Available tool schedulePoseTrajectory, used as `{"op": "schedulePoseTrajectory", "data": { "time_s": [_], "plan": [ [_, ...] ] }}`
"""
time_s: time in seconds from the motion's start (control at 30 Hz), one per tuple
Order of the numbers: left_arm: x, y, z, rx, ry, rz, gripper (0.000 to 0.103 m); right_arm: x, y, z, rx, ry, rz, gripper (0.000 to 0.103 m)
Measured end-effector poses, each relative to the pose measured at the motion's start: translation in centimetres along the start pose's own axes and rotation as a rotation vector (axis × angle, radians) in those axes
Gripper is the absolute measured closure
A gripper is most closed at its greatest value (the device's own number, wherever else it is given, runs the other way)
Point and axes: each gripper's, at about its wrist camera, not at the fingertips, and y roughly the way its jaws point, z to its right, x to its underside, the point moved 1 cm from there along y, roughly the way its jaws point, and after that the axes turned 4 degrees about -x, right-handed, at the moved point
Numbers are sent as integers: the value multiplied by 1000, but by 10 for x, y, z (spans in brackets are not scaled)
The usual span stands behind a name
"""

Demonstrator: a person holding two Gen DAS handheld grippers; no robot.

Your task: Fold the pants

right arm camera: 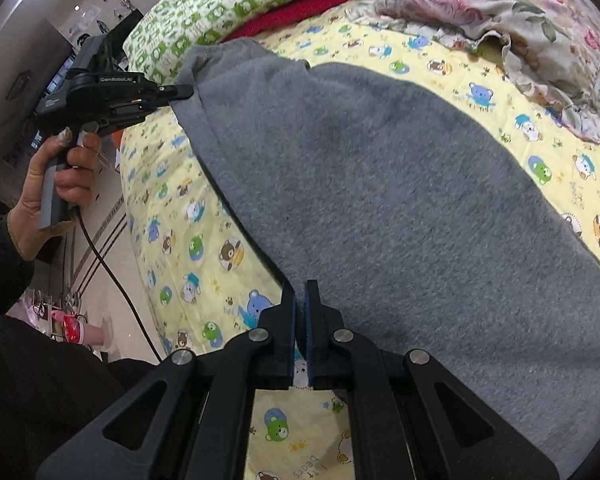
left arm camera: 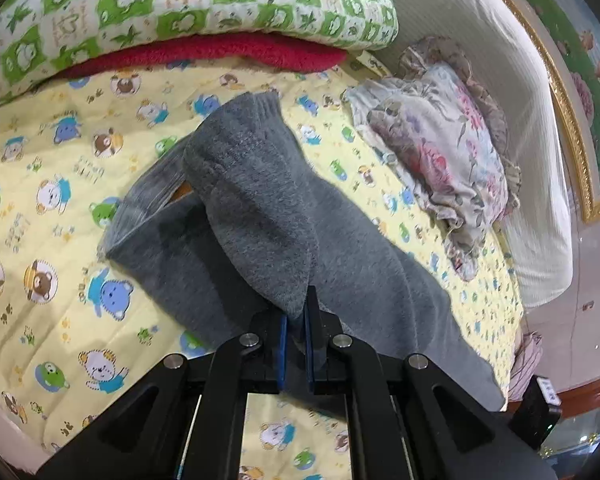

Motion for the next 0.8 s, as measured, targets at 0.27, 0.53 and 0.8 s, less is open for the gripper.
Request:
{"op": "schedulePoseTrajectory", "data": {
  "time_s": [0.27,0.53,0.8],
  "plan": [
    [24,18,-28,-37,-22,-68,95,-1,16,4,22,43,-82,83],
    [24,-10,-55,-102,-45,-43,96,-41,-8,-16,-29,-13,32,64],
    [-20,-35,-53,-150,-118,81,48,-122,-13,4,39,25,148,64]
  ]
}}
